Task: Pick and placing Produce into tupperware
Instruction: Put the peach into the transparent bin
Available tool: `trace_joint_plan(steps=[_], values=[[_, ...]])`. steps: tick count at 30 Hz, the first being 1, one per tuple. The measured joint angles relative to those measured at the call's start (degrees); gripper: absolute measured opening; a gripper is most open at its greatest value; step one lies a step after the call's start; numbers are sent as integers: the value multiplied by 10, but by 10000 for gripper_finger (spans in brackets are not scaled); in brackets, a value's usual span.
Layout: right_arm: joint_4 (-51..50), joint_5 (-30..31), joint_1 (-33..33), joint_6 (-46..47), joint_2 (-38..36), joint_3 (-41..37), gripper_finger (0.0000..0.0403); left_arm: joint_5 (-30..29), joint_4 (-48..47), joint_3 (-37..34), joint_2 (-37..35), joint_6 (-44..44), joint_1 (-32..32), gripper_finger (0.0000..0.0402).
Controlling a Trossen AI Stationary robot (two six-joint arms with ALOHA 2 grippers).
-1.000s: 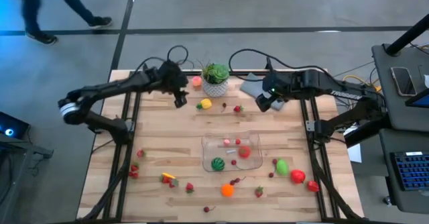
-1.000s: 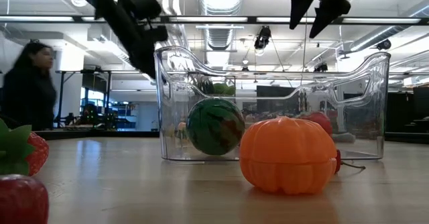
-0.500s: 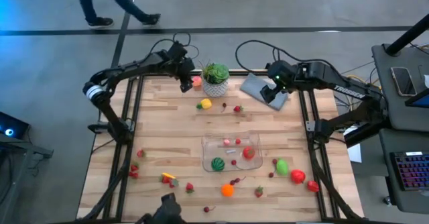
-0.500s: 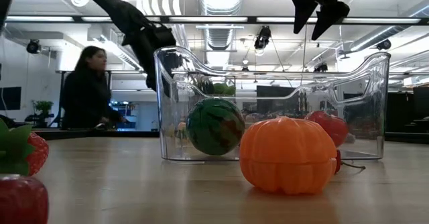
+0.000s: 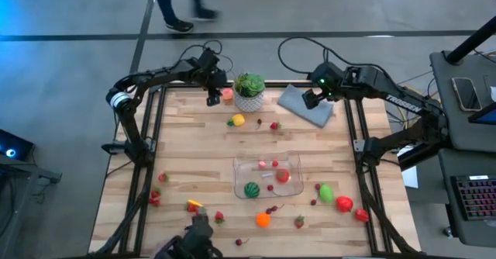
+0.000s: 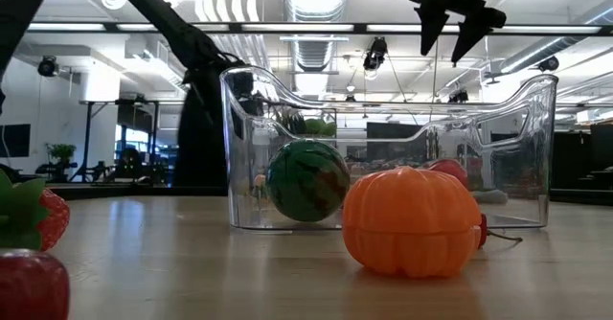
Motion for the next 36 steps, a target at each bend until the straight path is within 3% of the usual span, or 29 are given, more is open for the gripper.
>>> trace_joint_plan(steps=[7, 16, 23, 25, 29, 36], values=[[0, 8, -8, 0, 0, 0, 370, -112, 32, -1, -19, -5, -1, 157], [0, 16, -7, 0, 0, 0, 370, -120, 60, -2, -40, -104, -1, 161], [-1, 16, -7, 0, 0, 0, 370, -115, 86, -3, -41, -112, -2, 220], [-2, 16, -7, 0, 0, 0, 370, -100, 78, -3, -41, -97, -2, 234], [-5, 16, -7, 0, 0, 0, 370, -3, 55, -7, -40, -51, -1, 241], [-6, 16, -7, 0, 0, 0, 370, 52, 57, -14, -24, 25, 1, 242]])
